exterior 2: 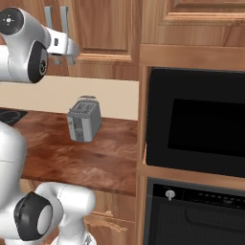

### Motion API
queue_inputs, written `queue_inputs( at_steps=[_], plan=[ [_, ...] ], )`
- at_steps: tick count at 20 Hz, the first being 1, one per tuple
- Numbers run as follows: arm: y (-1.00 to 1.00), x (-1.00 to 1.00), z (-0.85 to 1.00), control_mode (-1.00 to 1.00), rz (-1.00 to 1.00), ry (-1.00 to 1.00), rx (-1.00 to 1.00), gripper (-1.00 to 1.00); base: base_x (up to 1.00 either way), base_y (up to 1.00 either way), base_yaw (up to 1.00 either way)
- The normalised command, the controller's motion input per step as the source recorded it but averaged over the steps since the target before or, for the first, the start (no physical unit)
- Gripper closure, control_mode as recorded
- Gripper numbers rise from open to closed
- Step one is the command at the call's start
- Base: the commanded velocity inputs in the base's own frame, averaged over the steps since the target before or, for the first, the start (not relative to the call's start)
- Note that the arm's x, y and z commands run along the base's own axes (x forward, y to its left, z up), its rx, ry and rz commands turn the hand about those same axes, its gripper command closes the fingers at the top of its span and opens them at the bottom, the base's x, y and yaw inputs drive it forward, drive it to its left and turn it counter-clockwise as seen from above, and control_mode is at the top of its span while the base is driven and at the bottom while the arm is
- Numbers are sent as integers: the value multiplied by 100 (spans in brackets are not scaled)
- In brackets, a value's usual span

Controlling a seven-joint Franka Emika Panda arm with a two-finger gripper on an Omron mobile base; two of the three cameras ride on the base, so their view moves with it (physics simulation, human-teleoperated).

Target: Open the cabinet. Pick the bar soap and place it next to the sink. Then close the cabinet.

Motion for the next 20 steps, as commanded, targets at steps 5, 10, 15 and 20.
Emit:
queue_inputs(
  at_steps=[5, 10, 15, 20],
  plan=[
    [4, 44, 0, -100, 0, 6, 0, -100, 0, 0, 0],
    [21, 31, 0, -100, 0, 12, 0, -100, 0, 0, 0],
    [17, 33, 0, -100, 0, 6, -1, -100, 0, 0, 0],
    [0, 63, -6, -100, 0, 0, -3, -100, 0, 0, 0]
  ],
)
